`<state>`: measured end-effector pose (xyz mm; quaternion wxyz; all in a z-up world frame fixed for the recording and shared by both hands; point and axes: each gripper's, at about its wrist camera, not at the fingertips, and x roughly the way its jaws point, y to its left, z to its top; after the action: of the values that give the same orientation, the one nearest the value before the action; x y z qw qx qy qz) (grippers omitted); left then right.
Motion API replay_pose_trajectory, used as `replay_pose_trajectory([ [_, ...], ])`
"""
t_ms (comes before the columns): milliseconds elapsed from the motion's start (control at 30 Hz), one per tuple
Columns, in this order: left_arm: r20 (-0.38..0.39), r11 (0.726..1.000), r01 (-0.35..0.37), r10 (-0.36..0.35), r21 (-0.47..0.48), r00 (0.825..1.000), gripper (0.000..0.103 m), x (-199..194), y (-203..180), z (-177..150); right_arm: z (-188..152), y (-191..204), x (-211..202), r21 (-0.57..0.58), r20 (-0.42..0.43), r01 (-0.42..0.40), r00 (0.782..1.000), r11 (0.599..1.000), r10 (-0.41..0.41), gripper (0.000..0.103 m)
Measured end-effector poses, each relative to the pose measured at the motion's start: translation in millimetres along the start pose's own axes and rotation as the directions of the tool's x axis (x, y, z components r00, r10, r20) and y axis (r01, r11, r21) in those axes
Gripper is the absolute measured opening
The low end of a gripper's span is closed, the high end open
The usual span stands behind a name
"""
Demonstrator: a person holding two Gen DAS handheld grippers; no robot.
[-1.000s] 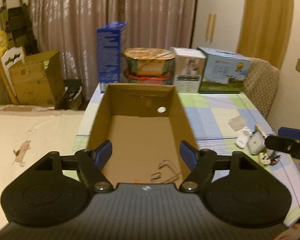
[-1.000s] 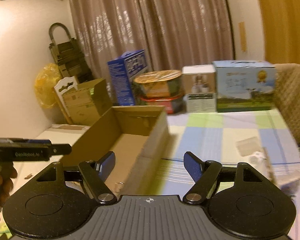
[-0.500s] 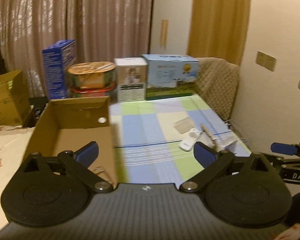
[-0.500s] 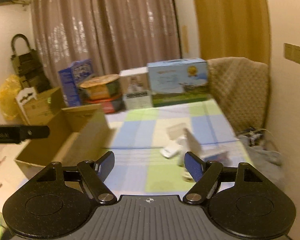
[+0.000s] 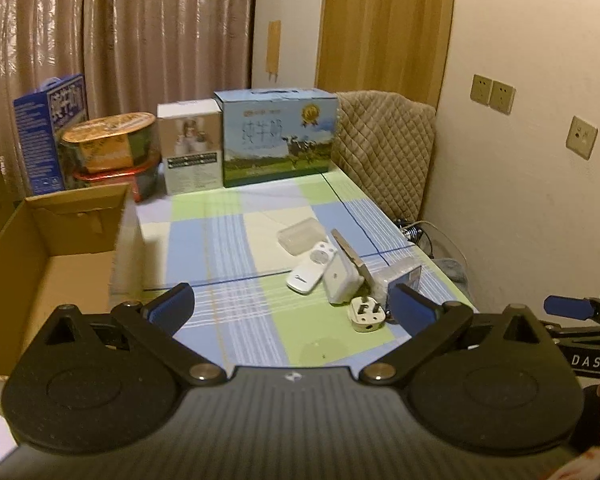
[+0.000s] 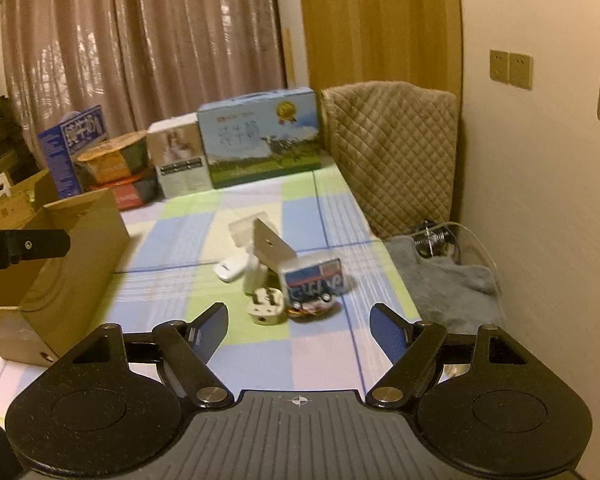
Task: Organize rigid objects
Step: 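Grasp the white plug with the left tool while the right tool grasps the small toy car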
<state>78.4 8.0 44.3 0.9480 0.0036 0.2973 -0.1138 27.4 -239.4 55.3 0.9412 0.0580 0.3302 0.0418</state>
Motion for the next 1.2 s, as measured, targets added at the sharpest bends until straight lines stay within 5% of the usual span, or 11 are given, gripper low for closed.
replay_pose_trajectory([
  [300, -0.075, 1.0, 0.002, -0.002, 0.003, 0.997, 0.102, 47.6, -9.2, -15.7, -0.4, -12.0, 35.6, -0.019, -0.034, -0.014, 0.999, 1.0, 0.014, 0.075],
  [1200, -0.143, 0.999, 0.031, -0.027, 0.03, 0.989, 0.102, 153.4, -3.7, -45.7, -14.8, -38.0, 200.7, -0.179, -0.171, -0.113, 0.982, 0.977, 0.082, 0.075],
])
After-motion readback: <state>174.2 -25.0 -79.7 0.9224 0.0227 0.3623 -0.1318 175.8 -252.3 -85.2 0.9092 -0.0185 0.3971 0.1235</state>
